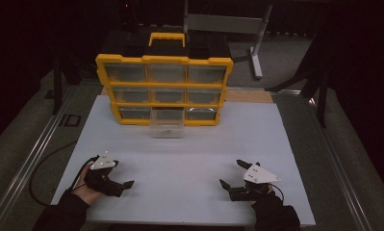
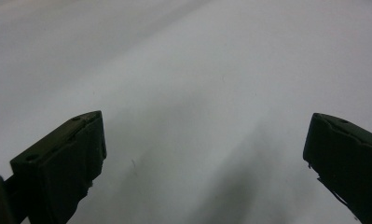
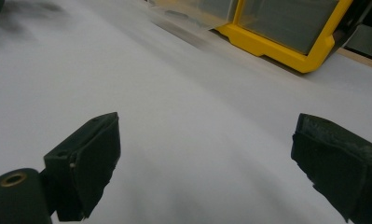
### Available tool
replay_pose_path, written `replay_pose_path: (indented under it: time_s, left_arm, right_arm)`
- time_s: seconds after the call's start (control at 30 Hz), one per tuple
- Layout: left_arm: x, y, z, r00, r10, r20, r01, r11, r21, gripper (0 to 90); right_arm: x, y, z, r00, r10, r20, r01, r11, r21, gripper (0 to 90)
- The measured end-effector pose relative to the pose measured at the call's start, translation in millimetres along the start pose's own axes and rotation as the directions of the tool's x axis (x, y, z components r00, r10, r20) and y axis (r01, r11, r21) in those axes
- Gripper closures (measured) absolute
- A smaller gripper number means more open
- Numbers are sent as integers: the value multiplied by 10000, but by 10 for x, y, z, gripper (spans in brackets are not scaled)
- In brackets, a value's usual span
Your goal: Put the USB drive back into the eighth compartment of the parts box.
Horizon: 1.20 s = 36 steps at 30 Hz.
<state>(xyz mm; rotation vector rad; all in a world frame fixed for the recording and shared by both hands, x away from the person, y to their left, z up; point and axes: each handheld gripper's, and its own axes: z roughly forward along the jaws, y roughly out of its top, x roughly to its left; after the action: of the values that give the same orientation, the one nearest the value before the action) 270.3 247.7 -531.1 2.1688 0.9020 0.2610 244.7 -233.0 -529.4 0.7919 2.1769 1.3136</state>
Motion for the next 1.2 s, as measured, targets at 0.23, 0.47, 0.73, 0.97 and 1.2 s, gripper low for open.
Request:
replay_pose_path:
  time_s: [0.23,0.47,0.73,0.97,1.2]
  left_arm:
    - [-35,-66,-24,9997,-83,-239,81,9999,-102,4]
    - [-32,-117,-40,9987,-352,-371,342,9991,-267,4]
    - [-39,-142,-4,9986,-399,-347,390,9989,-276,4]
    - [-56,-141,2,9991,-285,-329,272,9989,-379,4]
    - [-74,-143,5,9993,-155,-353,143,9993,-355,4]
  right_arm:
    - [0,2,-5,10000,-13,5,13,10000,-15,85]
    - [-4,-2,-3,10000,-60,14,60,10000,10,85]
    - [-9,-7,0,10000,39,62,-40,10000,82,85]
    - [-9,-10,8,10000,-47,57,47,9999,126,85]
    - [-13,-19,18,10000,-14,36,14,9998,214,85]
